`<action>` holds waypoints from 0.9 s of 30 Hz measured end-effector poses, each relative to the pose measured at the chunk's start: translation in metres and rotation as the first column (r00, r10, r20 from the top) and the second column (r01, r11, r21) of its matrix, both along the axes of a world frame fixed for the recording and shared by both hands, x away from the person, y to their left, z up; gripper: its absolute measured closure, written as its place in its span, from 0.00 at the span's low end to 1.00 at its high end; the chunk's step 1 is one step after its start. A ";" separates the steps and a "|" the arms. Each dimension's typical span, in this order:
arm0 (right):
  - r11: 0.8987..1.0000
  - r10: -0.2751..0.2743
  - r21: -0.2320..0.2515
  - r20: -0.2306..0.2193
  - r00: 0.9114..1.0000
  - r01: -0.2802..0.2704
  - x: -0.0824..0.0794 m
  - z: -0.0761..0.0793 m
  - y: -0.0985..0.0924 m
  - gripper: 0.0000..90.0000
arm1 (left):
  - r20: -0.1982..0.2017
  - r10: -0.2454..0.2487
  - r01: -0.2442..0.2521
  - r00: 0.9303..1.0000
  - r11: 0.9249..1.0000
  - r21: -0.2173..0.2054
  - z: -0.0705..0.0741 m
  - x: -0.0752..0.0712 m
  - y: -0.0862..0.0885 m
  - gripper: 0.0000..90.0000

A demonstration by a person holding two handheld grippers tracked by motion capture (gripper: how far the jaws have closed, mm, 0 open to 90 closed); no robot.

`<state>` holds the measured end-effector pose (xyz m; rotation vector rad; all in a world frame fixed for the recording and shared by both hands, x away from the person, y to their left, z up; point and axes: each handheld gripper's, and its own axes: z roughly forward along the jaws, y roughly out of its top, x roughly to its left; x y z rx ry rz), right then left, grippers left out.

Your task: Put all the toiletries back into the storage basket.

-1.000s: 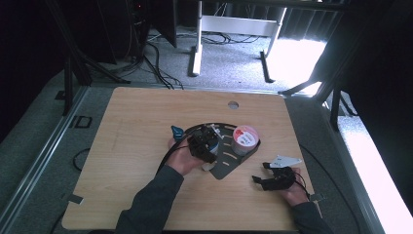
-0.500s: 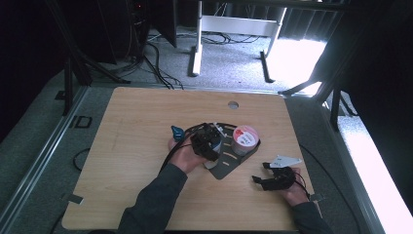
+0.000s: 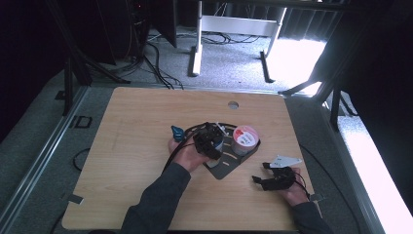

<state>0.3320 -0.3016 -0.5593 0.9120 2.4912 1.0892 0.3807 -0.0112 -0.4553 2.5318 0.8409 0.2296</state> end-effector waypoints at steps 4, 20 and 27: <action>1.000 0.002 -0.001 0.001 1.000 -0.002 0.000 0.000 0.000 0.27 | 0.007 0.010 -0.010 1.000 1.000 0.000 0.000 0.002 -0.001 0.61; 1.000 0.002 0.001 0.000 1.000 -0.002 0.000 0.000 0.000 0.27 | 0.020 0.016 -0.016 1.000 1.000 -0.010 0.005 0.015 -0.008 0.61; 1.000 0.002 0.002 -0.001 1.000 -0.002 0.000 0.000 0.000 0.27 | 0.025 0.019 -0.019 1.000 1.000 -0.005 0.007 0.022 -0.011 0.61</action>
